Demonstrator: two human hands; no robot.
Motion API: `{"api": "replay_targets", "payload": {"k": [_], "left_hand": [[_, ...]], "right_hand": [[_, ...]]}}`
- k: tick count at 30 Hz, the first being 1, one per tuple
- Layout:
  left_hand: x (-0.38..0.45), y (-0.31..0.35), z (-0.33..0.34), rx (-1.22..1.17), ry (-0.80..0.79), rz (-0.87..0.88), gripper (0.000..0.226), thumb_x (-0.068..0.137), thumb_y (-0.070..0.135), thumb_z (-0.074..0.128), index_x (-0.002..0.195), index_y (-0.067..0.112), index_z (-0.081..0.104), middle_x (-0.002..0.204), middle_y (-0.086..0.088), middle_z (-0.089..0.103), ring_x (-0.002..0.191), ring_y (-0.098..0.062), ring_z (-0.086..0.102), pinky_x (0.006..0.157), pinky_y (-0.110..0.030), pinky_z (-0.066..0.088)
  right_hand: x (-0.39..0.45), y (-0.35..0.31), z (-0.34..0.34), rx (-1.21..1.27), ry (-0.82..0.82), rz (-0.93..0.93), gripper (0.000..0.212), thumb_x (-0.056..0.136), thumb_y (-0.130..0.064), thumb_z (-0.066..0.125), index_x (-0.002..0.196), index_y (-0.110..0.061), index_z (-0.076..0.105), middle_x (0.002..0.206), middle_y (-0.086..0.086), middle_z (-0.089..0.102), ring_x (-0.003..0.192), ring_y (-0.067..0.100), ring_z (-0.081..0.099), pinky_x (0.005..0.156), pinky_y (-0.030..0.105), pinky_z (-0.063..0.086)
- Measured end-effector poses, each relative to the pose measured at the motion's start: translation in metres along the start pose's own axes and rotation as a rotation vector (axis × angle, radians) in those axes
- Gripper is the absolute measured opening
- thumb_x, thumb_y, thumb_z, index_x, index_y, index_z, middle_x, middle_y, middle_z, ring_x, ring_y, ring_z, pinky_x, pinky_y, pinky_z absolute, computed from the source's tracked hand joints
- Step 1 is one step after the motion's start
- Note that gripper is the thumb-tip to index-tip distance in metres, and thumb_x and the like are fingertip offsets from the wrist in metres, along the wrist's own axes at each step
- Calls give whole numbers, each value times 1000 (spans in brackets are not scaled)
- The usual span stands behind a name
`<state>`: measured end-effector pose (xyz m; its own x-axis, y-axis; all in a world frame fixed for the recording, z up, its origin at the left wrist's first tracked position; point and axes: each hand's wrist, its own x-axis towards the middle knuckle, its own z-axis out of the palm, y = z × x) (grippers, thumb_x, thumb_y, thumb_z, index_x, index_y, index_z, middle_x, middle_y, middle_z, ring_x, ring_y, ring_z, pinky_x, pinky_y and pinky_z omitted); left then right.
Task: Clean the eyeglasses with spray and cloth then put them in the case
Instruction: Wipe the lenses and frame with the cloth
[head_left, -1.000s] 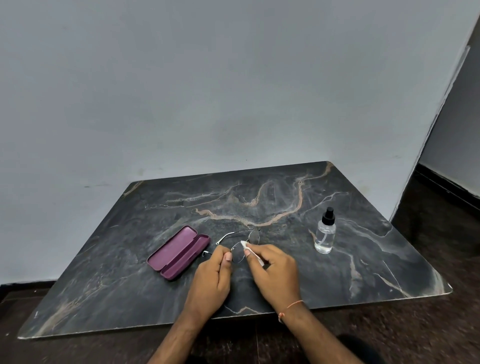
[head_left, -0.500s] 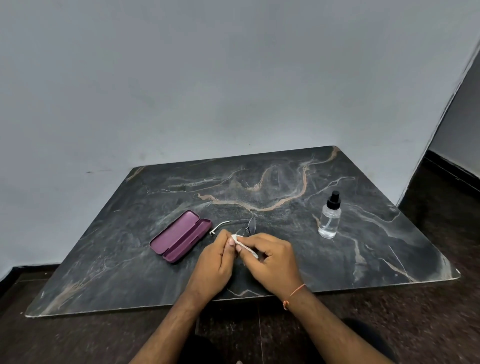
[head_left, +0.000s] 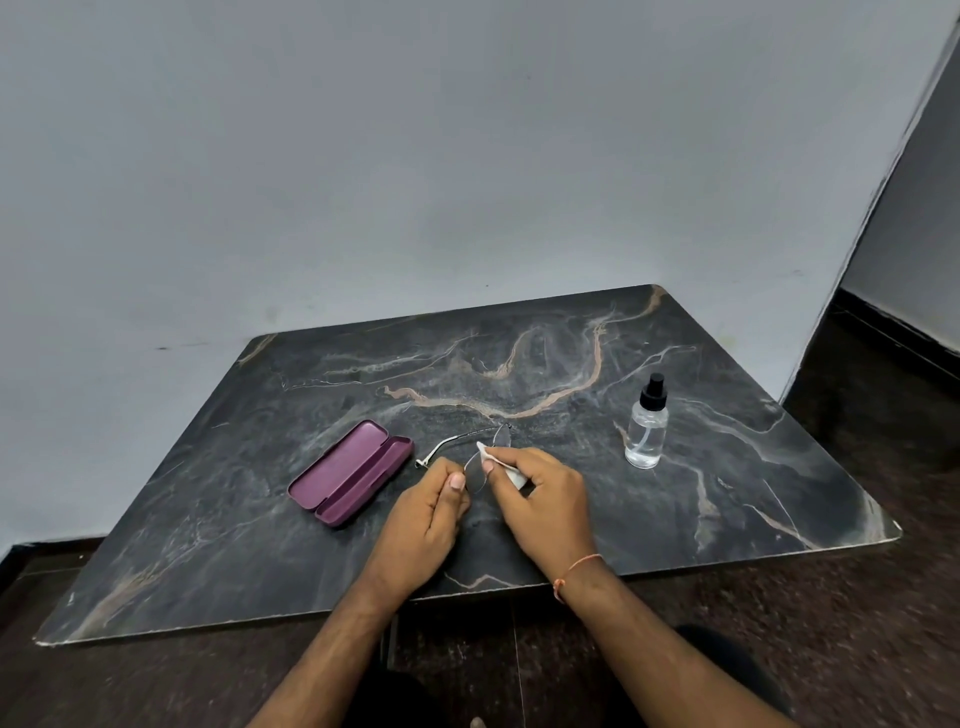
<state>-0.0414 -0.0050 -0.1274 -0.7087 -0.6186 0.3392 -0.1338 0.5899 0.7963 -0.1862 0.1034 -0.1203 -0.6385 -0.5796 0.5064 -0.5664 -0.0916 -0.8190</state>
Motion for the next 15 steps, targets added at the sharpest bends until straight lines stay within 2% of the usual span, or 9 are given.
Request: {"api": "replay_targets", "payload": {"k": [3,7,11,15], "left_hand": [[0,2,-1,-20,4,-4,46,112,63,36,94,23,52,69,1,55,57,-10,49,57,-37,46],[-1,6,-2,-57,32,-6,45,111,60,38,94,21,54,70,6,56,59,-8,50,58,-37,46],[-2,13,-3,-97,25,-9,39,111,55,38,88,25,50,72,-10,54,57,-16,47,55,-46,46],[-3,18,-3,-82,-8,-13,44,111,54,36,87,19,48,72,-14,54,56,-16,45,55,-45,45]], "right_hand": [[-3,-2,0,48,-46,-57,16,96,-29,79,111,-30,84,99,-19,79,95,0,74,80,19,58],[-8,-4,0,64,-106,-141,16,93,-27,81,108,-27,85,102,-18,80,96,2,76,81,30,62],[-4,-4,0,35,-38,-73,15,95,-33,78,108,-31,85,99,-20,79,94,-1,75,80,26,61],[0,-2,-1,-18,17,21,17,95,-40,75,109,-36,83,99,-24,78,96,-5,72,80,23,59]]}}
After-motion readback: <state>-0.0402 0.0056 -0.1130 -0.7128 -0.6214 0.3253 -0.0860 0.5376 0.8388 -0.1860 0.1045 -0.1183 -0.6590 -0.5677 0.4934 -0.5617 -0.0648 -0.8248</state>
